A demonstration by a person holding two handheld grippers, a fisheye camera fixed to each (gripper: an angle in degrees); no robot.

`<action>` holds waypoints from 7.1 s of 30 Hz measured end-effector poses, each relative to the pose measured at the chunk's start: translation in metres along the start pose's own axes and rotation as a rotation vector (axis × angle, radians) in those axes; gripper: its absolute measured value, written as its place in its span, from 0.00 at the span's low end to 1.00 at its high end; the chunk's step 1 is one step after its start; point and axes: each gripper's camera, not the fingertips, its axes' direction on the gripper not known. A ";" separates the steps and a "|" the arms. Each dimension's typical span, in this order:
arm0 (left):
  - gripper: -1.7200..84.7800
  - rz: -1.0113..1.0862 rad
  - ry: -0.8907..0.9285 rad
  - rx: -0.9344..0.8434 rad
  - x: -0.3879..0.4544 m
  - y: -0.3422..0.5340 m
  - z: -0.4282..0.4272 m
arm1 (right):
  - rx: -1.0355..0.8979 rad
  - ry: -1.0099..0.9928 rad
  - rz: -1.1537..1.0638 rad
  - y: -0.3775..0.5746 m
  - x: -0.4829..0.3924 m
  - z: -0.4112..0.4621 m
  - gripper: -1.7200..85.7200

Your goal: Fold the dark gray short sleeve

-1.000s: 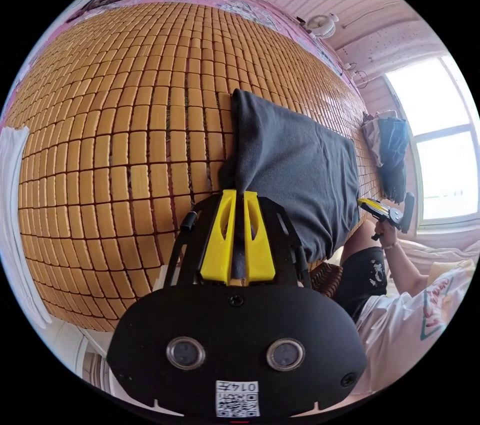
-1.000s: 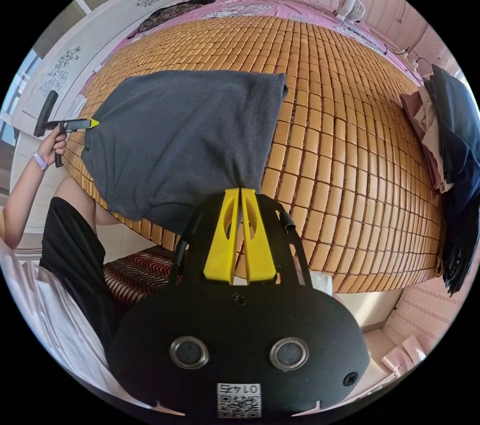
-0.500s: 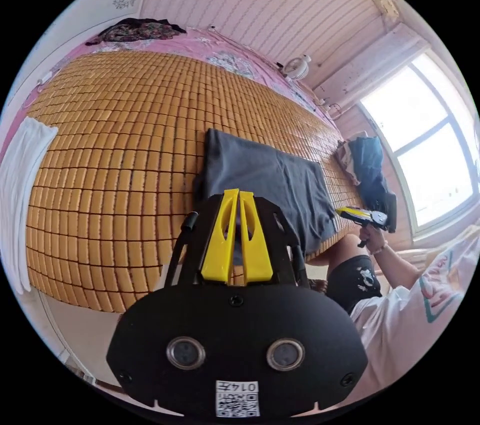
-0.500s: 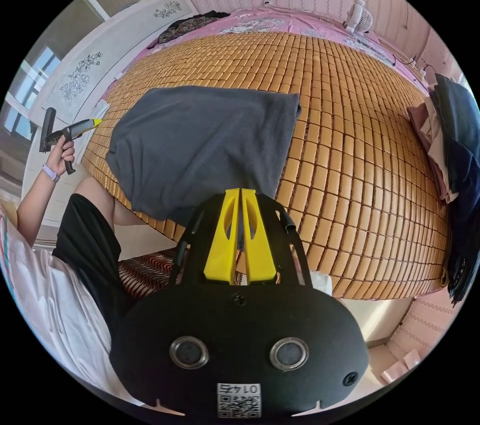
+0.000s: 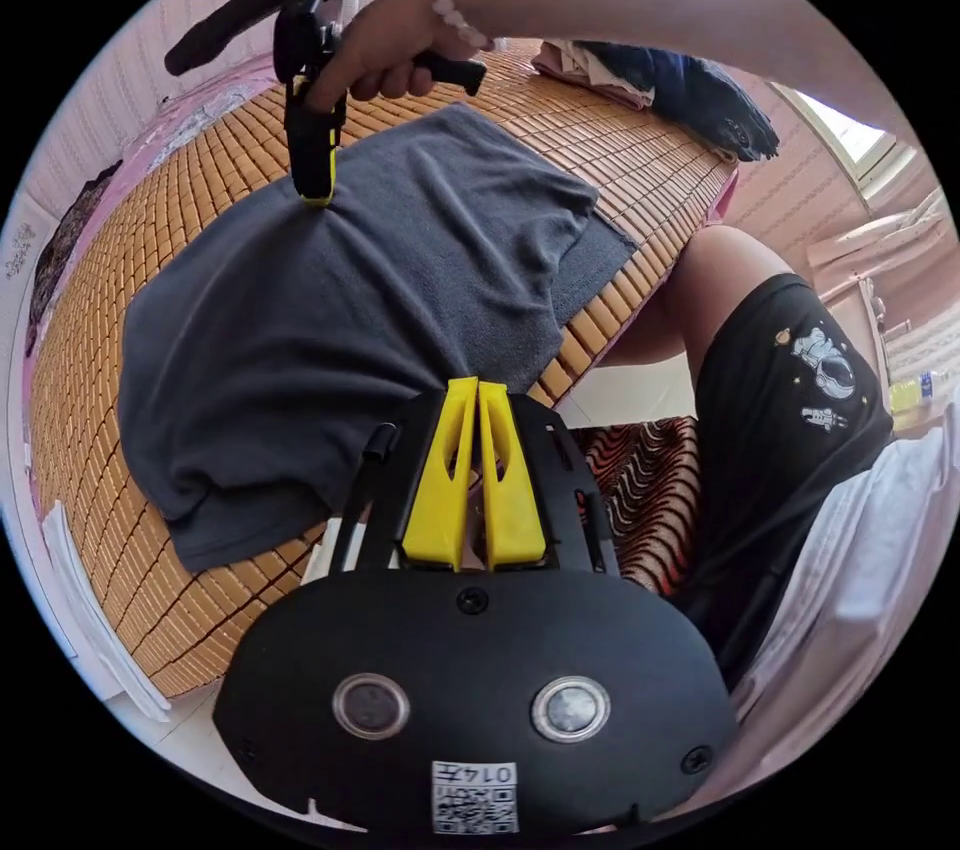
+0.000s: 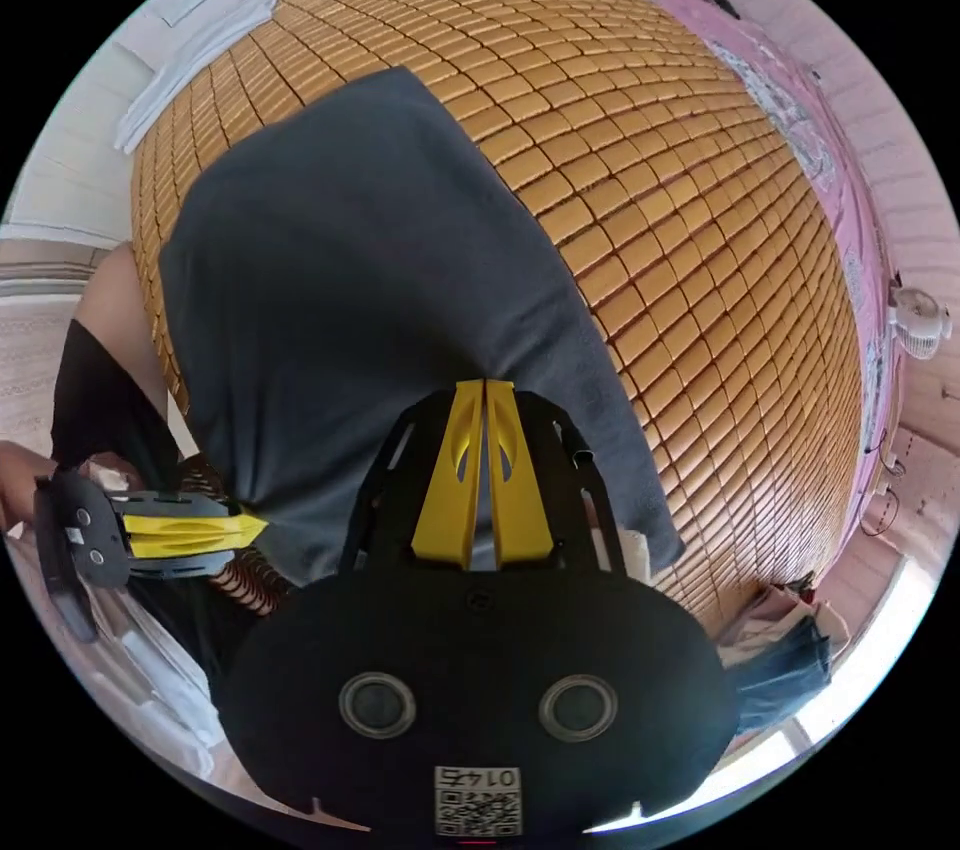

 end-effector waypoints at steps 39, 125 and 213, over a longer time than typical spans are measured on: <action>0.19 0.347 0.216 0.257 0.109 0.012 0.100 | 0.327 -0.444 0.750 0.399 0.044 0.101 0.12; 0.07 -0.494 0.007 0.173 -0.076 0.059 -0.071 | 0.526 -0.100 0.316 0.195 0.071 0.051 0.07; 0.01 -0.821 -0.270 0.593 -0.044 0.354 -0.196 | 0.524 -0.303 0.387 0.278 -0.002 0.037 0.04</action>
